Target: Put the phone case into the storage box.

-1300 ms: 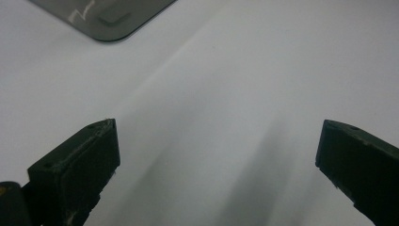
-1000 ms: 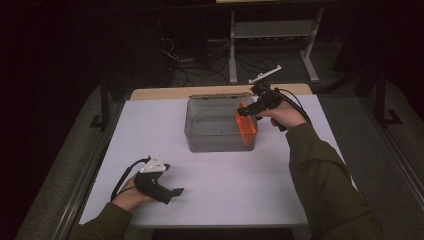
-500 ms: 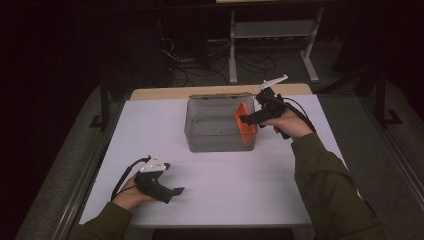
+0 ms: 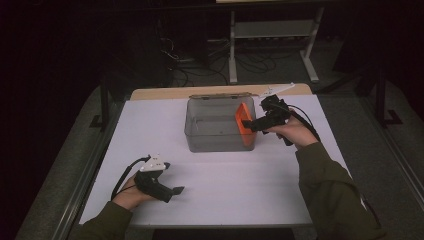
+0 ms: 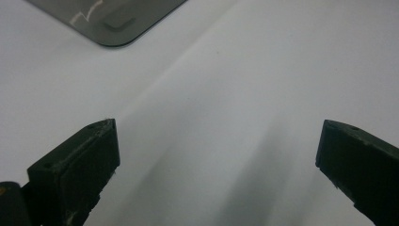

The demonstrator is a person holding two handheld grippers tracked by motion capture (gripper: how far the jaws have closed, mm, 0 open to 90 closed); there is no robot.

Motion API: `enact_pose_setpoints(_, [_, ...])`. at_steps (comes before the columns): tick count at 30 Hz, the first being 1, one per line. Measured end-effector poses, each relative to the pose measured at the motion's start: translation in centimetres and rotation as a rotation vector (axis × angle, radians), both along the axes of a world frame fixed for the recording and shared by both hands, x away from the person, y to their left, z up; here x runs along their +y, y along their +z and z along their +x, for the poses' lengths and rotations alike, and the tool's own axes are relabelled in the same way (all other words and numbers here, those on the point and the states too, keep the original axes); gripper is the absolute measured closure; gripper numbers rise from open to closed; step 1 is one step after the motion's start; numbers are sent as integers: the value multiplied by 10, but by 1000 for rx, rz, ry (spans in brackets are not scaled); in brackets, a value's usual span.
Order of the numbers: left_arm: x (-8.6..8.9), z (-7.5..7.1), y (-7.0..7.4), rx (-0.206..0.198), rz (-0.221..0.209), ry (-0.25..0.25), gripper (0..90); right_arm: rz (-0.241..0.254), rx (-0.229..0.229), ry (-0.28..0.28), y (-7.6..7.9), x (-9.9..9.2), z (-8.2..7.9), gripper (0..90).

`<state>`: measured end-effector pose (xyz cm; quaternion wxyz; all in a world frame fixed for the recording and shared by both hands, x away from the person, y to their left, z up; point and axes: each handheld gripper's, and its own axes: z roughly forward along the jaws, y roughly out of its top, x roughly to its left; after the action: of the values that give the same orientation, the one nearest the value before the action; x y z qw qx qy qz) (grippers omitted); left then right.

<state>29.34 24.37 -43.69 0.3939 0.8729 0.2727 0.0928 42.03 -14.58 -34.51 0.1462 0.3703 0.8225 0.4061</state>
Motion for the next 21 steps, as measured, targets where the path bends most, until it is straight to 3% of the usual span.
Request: enact_pose_setpoints(21, [5,1,-1,7,-17,34,0,25,-34,27,-17,-11,-29,0])
